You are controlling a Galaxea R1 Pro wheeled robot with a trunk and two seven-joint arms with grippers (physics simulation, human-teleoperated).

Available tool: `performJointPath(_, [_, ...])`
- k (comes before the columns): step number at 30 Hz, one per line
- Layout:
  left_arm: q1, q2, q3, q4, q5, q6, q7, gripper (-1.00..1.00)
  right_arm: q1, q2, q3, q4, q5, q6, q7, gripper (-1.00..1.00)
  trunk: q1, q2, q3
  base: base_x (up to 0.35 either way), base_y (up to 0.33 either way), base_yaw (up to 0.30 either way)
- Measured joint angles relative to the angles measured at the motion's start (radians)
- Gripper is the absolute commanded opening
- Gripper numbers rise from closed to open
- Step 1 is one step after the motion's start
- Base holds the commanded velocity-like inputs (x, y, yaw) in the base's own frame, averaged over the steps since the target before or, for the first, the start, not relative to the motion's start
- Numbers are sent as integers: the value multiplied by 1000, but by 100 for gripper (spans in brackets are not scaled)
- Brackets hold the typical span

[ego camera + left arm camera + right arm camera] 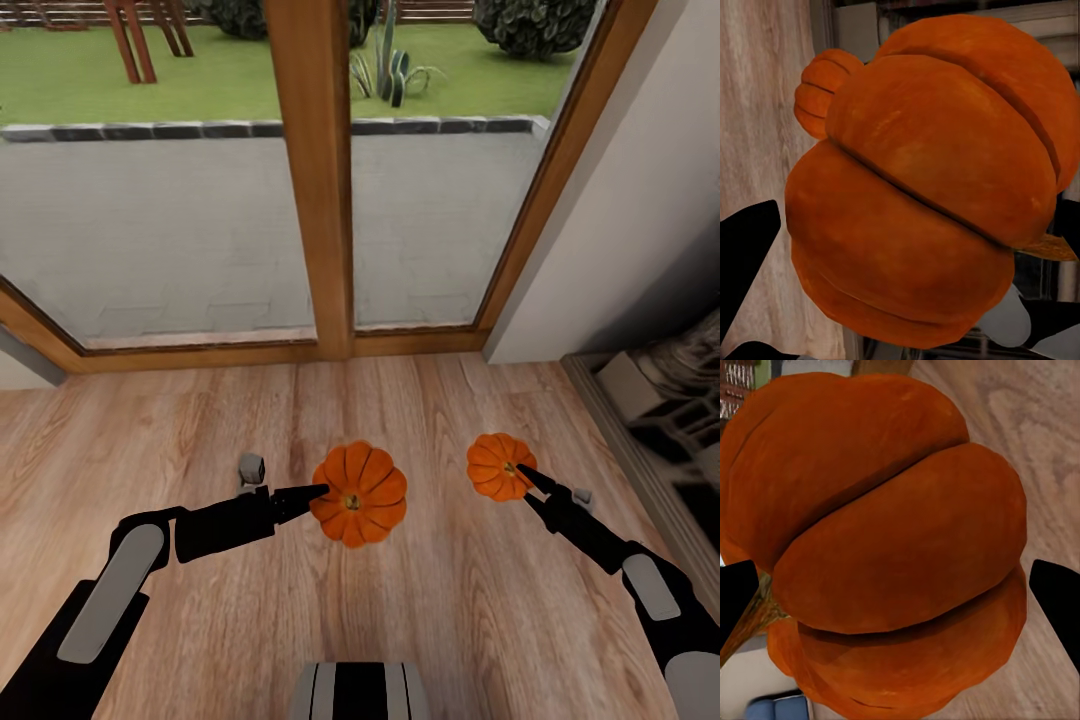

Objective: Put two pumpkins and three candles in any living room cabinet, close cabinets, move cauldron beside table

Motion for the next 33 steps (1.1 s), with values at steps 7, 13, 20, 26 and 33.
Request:
performJointPath(7, [0, 0, 0, 0, 1, 0, -2, -100, 0, 1, 1, 0, -1, -3, 1, -100, -3, 2, 27, 0, 0, 0])
performJointPath(13, [-1, 0, -1, 0, 0, 0, -2, -100, 0, 1, 0, 0, -2, -4, 1, -100, -6, 3, 52, 0, 0, 0])
performJointPath(20, [0, 0, -1, 0, 0, 0, -2, -100, 0, 1, 0, 0, -1, -5, 2, -100, -9, 5, 83, 0, 0, 0])
performJointPath(26, [-1, 0, -1, 0, 0, 0, -2, -100, 0, 2, 3, 0, -1, -7, 2, -100, -12, 6, 106, 0, 0, 0])
performJointPath(33, [1, 0, -2, 0, 0, 0, -2, -100, 0, 3, 3, 0, -1, -8, 2, -100, -15, 8, 133, 0, 0, 0])
